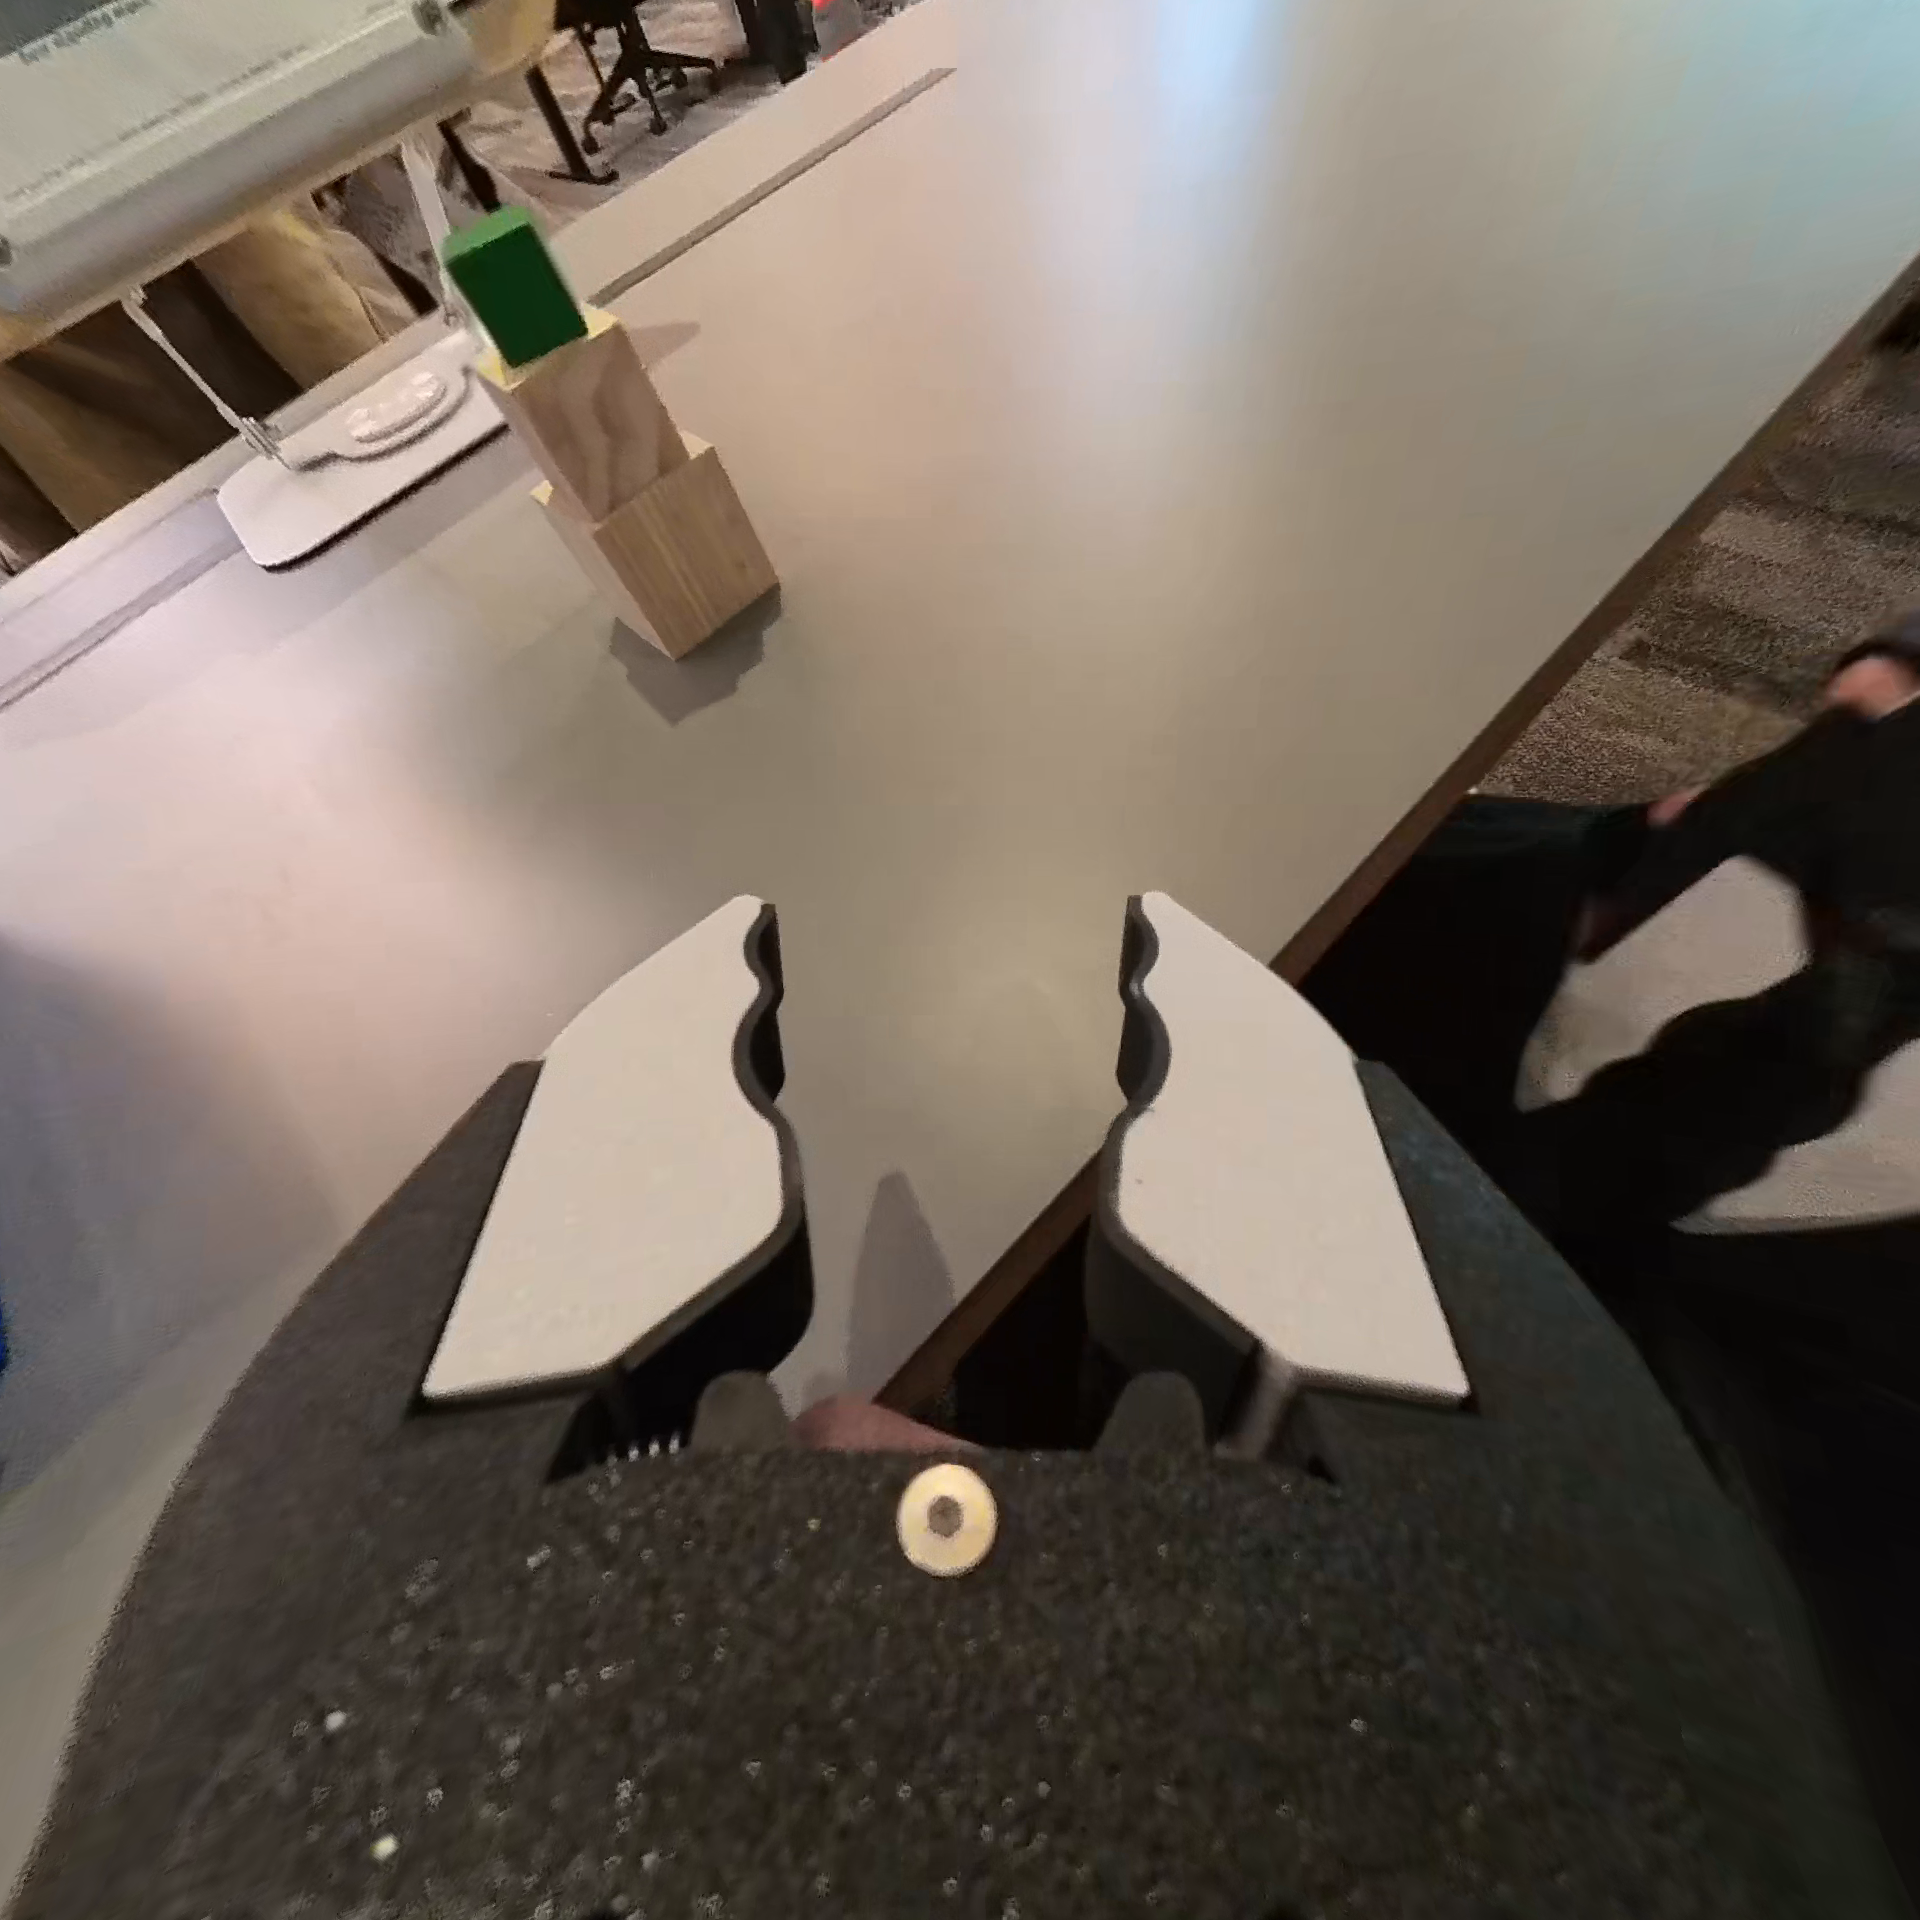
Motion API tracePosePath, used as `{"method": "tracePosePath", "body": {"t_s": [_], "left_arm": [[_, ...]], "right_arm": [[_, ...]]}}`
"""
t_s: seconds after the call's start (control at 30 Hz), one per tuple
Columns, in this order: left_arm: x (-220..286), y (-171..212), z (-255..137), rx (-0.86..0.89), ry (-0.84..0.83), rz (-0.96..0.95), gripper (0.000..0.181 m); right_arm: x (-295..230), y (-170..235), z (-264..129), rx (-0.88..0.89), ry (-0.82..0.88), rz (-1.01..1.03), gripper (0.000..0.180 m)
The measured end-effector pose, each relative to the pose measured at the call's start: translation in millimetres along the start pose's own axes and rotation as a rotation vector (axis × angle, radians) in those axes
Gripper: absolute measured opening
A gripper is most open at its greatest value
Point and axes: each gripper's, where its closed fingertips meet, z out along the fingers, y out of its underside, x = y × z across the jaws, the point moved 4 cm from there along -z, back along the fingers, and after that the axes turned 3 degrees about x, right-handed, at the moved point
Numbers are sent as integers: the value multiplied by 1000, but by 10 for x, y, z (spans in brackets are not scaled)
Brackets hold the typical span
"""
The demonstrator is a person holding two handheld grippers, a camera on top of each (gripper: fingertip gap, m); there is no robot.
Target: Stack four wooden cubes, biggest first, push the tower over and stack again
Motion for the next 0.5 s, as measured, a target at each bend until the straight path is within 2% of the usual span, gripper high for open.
{"method": "tracePosePath", "body": {"t_s": [0.03, 0.2, 0.3, 0.5], "left_arm": [[26, -1, -13, 3, -5, 11, 62], [144, -8, -82, 20, -9, 50, 62], [178, -42, -139, 34, -11, 45, 62], [225, -28, -226, 35, -20, 54, 61]], "right_arm": [[25, 35, 97, -2, -8, 22, 39], [186, 73, 311, -67, 32, 12, 32], [173, 87, 404, -148, -23, 14, 34], [148, 113, 495, -399, -57, -85, 31]]}}
